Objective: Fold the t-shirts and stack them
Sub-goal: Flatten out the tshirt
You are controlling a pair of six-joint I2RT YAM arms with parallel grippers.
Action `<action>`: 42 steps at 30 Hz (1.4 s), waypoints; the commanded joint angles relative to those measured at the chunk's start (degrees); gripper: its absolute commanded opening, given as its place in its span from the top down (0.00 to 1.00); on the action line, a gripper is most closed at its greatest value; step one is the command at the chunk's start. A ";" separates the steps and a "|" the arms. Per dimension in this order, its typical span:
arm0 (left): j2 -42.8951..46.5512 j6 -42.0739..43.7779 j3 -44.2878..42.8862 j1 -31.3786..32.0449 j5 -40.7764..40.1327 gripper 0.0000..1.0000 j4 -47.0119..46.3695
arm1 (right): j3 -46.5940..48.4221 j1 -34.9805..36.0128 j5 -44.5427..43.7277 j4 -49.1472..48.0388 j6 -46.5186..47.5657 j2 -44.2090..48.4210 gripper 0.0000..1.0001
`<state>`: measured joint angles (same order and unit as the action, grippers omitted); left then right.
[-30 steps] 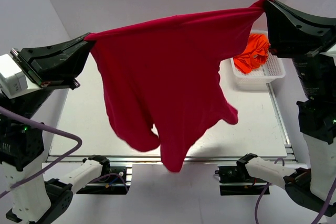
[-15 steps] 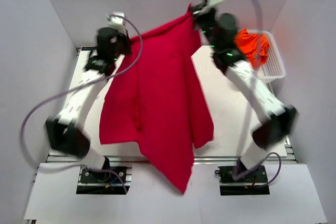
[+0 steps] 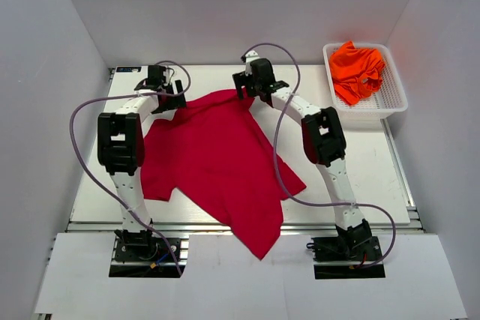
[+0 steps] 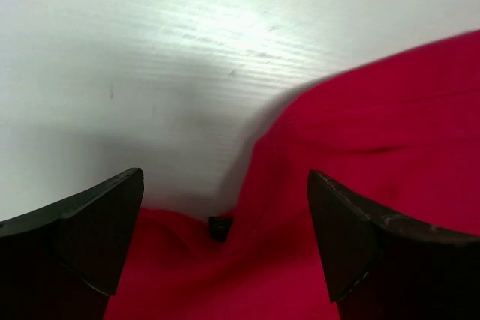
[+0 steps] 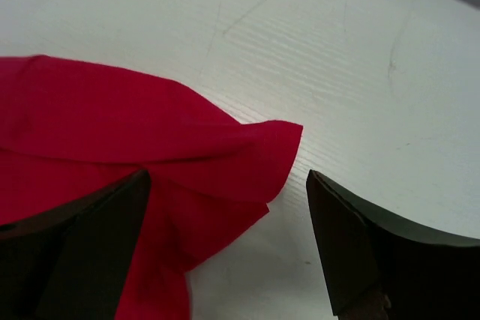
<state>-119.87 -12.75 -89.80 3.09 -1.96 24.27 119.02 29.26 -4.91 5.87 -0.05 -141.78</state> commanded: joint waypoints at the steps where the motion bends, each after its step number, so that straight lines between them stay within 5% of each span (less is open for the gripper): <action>1: 6.40 0.36 -2.22 0.95 3.19 0.00 -2.74 | 1.31 0.01 1.56 -4.03 -0.21 10.72 0.10; 7: 14.38 2.03 3.92 2.09 3.71 0.00 -3.44 | -11.16 0.01 -2.37 9.31 -6.69 24.34 0.10; 16: 22.31 3.17 18.15 3.24 20.84 0.00 -10.73 | -53.31 -0.16 -10.82 24.59 -22.43 54.02 0.10; 21: 22.84 1.24 26.60 5.07 22.96 0.00 -14.07 | -66.78 -0.17 -9.95 30.51 -29.74 60.56 0.10; 30: 21.97 -1.13 32.14 5.08 16.28 0.00 -13.55 | -77.00 -0.16 -1.25 25.69 -31.67 62.59 0.19; 31: 21.36 -1.13 32.14 5.08 16.28 0.00 -13.55 | -77.71 -0.42 -0.98 25.51 -31.76 61.89 0.23; 33: 20.21 -1.66 32.14 5.08 16.28 0.00 -13.55 | -77.98 -0.17 -0.37 24.90 -32.11 60.92 0.45; 35: 19.07 -1.66 32.14 5.08 16.28 0.00 -13.55 | -78.24 -0.16 -1.24 23.23 -32.46 60.13 0.49; 38: 19.06 -2.18 32.14 5.08 16.28 0.00 -14.07 | -76.75 -0.17 -5.89 21.74 -34.13 58.11 0.81; 39: 19.06 -2.19 32.67 5.08 17.67 0.00 -14.08 | -76.14 -0.42 -10.78 21.29 -35.00 57.84 1.00; 42: 18.54 -2.19 33.28 4.55 17.08 0.00 -14.60 | -73.59 -0.34 -16.60 21.46 -38.35 58.54 1.00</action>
<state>-101.32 -14.46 -57.74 7.99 14.68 10.57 42.98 29.26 -12.12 29.39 -34.68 -82.81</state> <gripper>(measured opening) 0.997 0.012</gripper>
